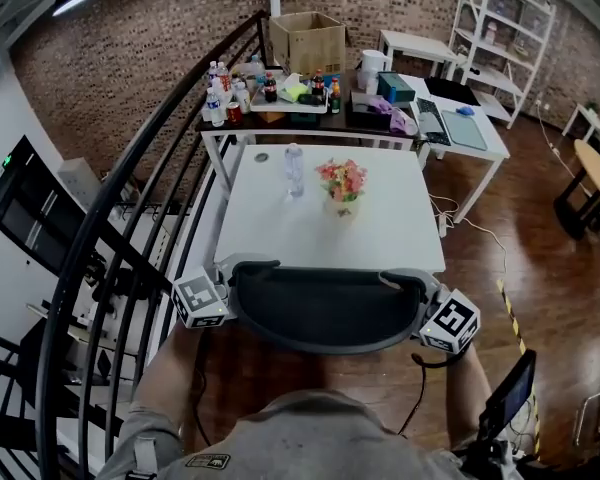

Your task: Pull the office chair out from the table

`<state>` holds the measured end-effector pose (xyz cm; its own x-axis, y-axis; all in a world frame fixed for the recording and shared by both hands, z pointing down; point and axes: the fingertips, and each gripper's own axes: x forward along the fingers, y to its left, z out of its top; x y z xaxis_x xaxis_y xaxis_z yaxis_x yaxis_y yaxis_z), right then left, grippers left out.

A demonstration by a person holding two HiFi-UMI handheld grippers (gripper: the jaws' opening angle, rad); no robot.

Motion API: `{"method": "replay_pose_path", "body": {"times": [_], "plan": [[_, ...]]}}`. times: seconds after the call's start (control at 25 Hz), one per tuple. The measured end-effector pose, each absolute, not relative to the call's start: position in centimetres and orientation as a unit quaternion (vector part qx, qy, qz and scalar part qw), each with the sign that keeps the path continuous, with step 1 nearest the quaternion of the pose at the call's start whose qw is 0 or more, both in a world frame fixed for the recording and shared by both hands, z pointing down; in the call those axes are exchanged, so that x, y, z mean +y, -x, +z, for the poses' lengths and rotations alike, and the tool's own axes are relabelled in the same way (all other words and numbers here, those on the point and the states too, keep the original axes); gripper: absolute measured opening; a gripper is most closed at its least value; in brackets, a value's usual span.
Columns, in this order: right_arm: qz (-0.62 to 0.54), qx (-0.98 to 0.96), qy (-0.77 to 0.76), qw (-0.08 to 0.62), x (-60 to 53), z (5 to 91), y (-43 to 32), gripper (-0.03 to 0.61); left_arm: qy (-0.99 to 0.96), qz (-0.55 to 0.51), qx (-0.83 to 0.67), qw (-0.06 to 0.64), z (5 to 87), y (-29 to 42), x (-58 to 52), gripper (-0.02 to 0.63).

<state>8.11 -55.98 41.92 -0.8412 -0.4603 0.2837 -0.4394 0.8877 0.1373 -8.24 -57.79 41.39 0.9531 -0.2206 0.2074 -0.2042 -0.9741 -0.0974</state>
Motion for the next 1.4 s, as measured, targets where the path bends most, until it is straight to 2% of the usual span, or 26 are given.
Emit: {"method": "replay_pose_path", "body": {"times": [1.4], "plan": [[-0.015, -0.957, -0.23, 0.179, -45.2, 42.5, -5.3, 0.184, 0.99, -0.114, 0.076, 0.023, 41.4, 11.1, -47.8, 0.219]]}}
